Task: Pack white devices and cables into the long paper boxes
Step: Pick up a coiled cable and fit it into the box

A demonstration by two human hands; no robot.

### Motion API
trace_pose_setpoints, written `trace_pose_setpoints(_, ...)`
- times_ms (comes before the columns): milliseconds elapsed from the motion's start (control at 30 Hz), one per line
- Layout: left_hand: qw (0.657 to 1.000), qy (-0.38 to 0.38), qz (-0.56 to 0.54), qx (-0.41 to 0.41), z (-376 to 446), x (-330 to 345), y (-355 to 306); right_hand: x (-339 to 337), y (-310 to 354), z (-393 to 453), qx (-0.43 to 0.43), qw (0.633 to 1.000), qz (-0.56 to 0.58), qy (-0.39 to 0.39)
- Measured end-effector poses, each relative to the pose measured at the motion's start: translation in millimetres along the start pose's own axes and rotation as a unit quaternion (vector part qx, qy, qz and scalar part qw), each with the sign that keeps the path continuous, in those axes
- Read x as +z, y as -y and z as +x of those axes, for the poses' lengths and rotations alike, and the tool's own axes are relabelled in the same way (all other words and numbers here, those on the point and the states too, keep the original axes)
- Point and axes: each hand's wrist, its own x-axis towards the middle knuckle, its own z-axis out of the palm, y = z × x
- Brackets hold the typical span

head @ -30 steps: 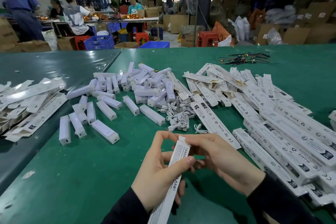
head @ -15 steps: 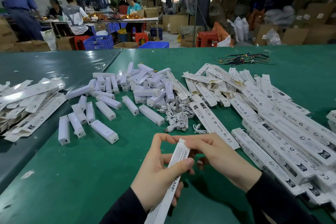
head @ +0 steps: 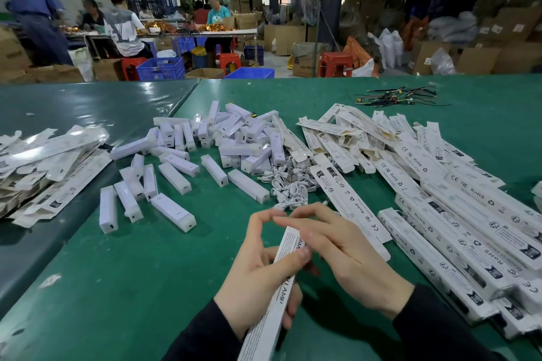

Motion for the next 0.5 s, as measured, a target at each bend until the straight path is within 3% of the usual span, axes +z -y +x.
trace_pose_setpoints(133,0.987,-0.140,-0.059,0.062,5,-3,-4,12,4,0,0.091,0.984,0.150,-0.043)
trace_pose_setpoints(267,0.938,-0.257,-0.178,0.152,7,-13,-7,35,17,-5,0.176,0.954,0.231,0.072)
trace_pose_setpoints(367,0.912,-0.295,-0.221,0.177,9,-15,-8,35,25,-4,0.183,0.960,0.208,0.040)
trace_pose_setpoints(500,0.929,-0.280,-0.206,0.125,11,-11,-4,5,37,-4,0.251,0.934,0.247,0.053)
